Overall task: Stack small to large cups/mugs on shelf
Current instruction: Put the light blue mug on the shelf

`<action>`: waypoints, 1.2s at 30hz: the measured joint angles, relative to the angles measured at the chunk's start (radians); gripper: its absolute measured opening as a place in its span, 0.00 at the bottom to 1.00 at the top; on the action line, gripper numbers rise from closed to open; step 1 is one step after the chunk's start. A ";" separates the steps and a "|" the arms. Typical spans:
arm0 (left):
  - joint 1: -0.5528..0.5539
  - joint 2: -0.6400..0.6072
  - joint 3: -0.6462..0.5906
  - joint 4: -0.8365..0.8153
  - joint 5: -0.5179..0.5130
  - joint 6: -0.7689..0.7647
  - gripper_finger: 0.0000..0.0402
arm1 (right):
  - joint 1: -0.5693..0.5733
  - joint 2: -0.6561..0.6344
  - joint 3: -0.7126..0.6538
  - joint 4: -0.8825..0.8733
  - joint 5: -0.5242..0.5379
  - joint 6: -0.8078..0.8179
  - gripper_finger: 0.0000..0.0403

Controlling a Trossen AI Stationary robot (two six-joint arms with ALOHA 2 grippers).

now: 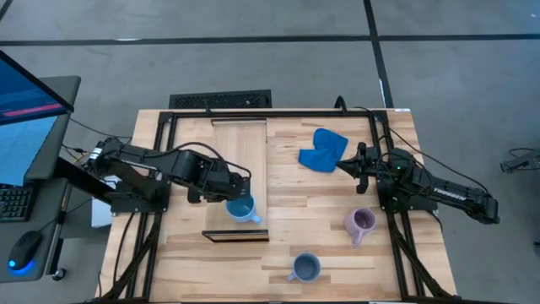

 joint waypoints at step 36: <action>-0.083 0.000 0.000 -0.087 0.113 -0.341 0.24 | 0.002 0.000 0.000 0.000 -0.004 0.002 0.08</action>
